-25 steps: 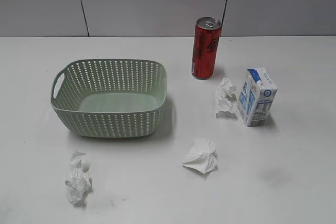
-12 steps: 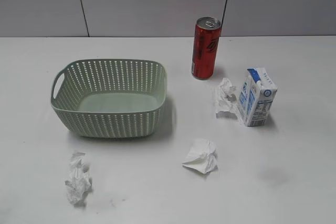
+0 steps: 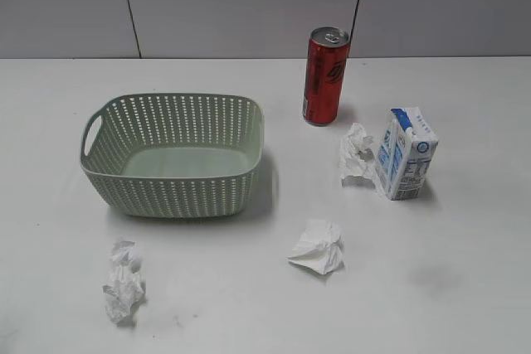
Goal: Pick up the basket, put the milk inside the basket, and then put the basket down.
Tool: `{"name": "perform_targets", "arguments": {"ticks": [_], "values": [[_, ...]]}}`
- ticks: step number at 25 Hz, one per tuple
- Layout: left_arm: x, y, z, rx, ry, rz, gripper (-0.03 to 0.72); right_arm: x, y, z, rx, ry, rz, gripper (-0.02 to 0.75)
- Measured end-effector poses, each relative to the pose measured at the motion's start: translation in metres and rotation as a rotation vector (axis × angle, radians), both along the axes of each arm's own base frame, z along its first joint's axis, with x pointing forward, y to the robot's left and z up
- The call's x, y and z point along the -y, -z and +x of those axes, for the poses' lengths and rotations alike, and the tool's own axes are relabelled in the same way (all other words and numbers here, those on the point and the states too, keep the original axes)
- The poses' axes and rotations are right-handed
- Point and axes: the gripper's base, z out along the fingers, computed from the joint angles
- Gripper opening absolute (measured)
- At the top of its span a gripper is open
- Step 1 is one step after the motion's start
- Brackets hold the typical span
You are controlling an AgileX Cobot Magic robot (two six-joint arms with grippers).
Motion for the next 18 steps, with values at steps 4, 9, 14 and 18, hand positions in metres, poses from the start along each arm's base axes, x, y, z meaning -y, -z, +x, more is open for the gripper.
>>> {"name": "perform_targets", "arguments": {"ticks": [4,9,14,18], "values": [[0.001,-0.004,0.050,0.012,0.004,-0.001,0.636,0.000,0.000,0.000,0.000,0.000,0.000,0.589],[0.009,0.000,0.113,-0.152,0.046,-0.011,0.636,0.000,0.000,0.000,0.000,0.000,0.000,0.589],[0.035,0.007,0.173,-0.454,0.144,-0.002,0.636,0.000,0.000,0.000,0.000,0.000,-0.001,0.590],[0.063,0.019,0.217,-0.691,0.215,0.034,0.636,0.000,0.000,0.000,0.000,0.000,-0.001,0.590]]}}
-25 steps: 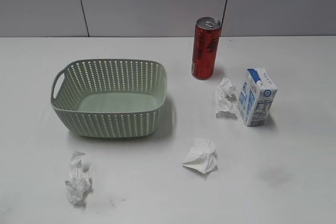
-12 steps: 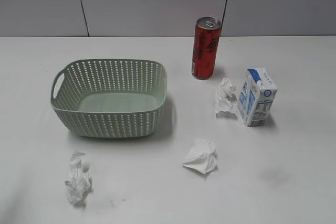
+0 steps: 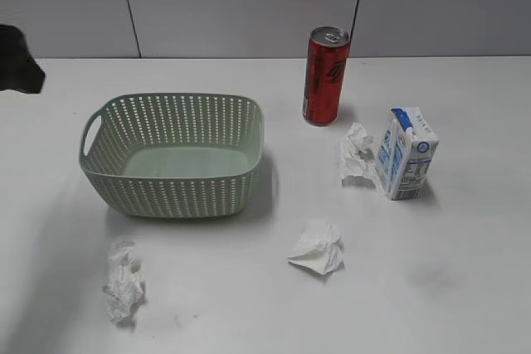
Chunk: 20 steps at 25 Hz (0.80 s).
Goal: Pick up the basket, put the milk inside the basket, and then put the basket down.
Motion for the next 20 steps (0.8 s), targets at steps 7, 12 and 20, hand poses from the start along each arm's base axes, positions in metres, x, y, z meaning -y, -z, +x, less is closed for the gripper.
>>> {"name": "perform_targets", "arguments": {"ticks": [7,12,20], "values": [[0.025,0.045,0.067,-0.237,0.018,0.021,0.619,0.000,0.000,0.000,0.000,0.000,0.000,0.590],[0.035,0.089,0.093,-0.331,0.001,-0.016,0.605,0.000,0.000,0.000,0.000,0.000,0.000,0.589],[0.040,0.138,0.103,-0.423,-0.026,-0.035,0.430,0.000,0.000,0.000,0.000,0.000,0.000,0.589]]}}
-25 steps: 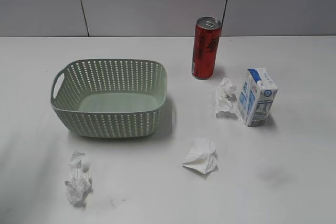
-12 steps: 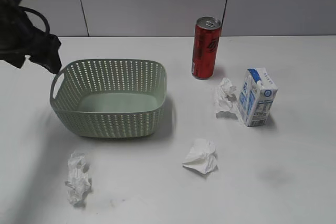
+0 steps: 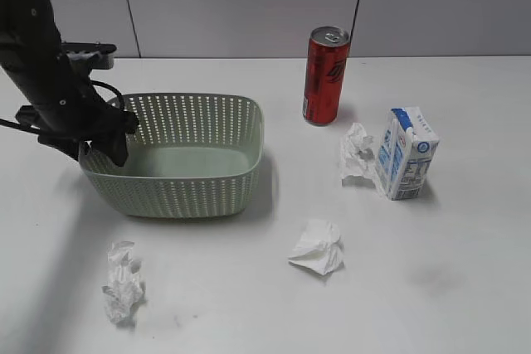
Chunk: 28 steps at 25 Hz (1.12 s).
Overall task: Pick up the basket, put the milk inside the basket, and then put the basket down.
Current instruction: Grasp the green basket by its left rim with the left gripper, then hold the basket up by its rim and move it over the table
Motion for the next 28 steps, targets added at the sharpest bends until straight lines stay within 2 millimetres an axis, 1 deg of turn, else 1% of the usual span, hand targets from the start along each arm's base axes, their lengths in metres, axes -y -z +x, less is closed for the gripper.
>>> {"name": "perform_targets", "arguments": {"ticks": [3,4,5,6,8,11,13,15,21,23,25,28], "values": [[0.001,0.000,0.002,0.015,-0.017,-0.019,0.152,0.000,0.000,0.000,0.000,0.000,0.000,0.590],[0.002,0.000,0.002,0.018,-0.019,-0.022,0.073,0.000,0.000,0.000,0.000,0.000,0.000,0.590],[0.002,0.000,0.002,0.020,-0.023,-0.025,0.028,0.000,0.000,0.000,0.000,0.000,0.000,0.590],[0.002,-0.001,0.003,0.023,-0.026,-0.028,0.003,0.000,0.000,0.000,0.000,0.000,0.000,0.590],[0.002,-0.001,0.003,0.020,-0.034,-0.030,-0.015,0.000,0.000,0.000,0.000,0.000,0.000,0.590],[0.002,-0.001,0.002,0.005,-0.064,-0.035,-0.015,0.000,0.000,0.000,0.000,0.000,0.000,0.590],[0.002,-0.005,0.000,-0.009,-0.087,-0.038,-0.015,0.000,0.000,0.000,0.000,0.000,0.001,0.589],[0.001,-0.014,-0.003,-0.011,-0.111,-0.043,-0.015,0.000,0.000,0.000,0.000,0.000,0.001,0.589],[-0.001,-0.061,-0.015,0.064,-0.146,-0.083,-0.015,0.000,0.000,0.000,0.000,0.000,0.000,0.589],[-0.002,-0.071,-0.018,0.081,-0.148,-0.092,-0.015,0.000,0.000,0.000,0.000,0.000,0.000,0.589],[-0.002,-0.075,-0.019,0.085,-0.149,-0.096,-0.015,0.000,0.000,0.000,0.000,0.000,0.000,0.589],[-0.002,-0.076,-0.021,0.073,-0.148,-0.093,-0.015,0.000,0.000,0.000,0.000,0.000,0.000,0.589]]}}
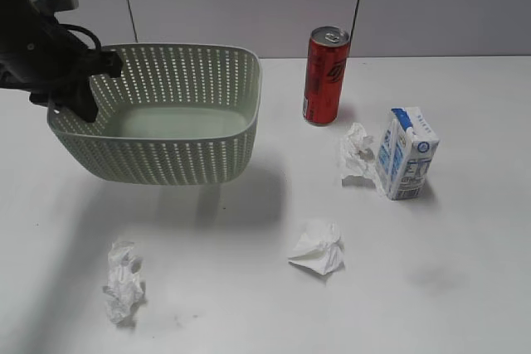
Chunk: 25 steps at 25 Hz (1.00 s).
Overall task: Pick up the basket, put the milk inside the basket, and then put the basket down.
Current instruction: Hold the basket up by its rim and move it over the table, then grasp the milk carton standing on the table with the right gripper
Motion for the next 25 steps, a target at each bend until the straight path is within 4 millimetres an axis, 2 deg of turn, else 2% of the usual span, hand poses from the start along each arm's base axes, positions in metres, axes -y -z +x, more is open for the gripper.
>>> {"name": "perform_targets", "arguments": {"ticks": [13,16,20,25], "values": [[0.000,0.000,-0.001,-0.008,0.000,0.000,-0.015,-0.001,0.000,0.000,0.000,-0.009,0.016,0.589],[0.000,0.000,-0.001,-0.009,0.000,0.001,-0.015,-0.002,-0.007,0.002,0.044,-0.010,0.026,0.590],[0.000,0.000,-0.001,-0.012,0.001,0.001,-0.015,-0.003,-0.028,0.021,0.178,-0.008,0.042,0.631],[0.000,0.000,-0.002,-0.016,0.001,0.000,-0.015,-0.004,-0.044,0.067,0.222,0.006,0.043,0.655]]}}
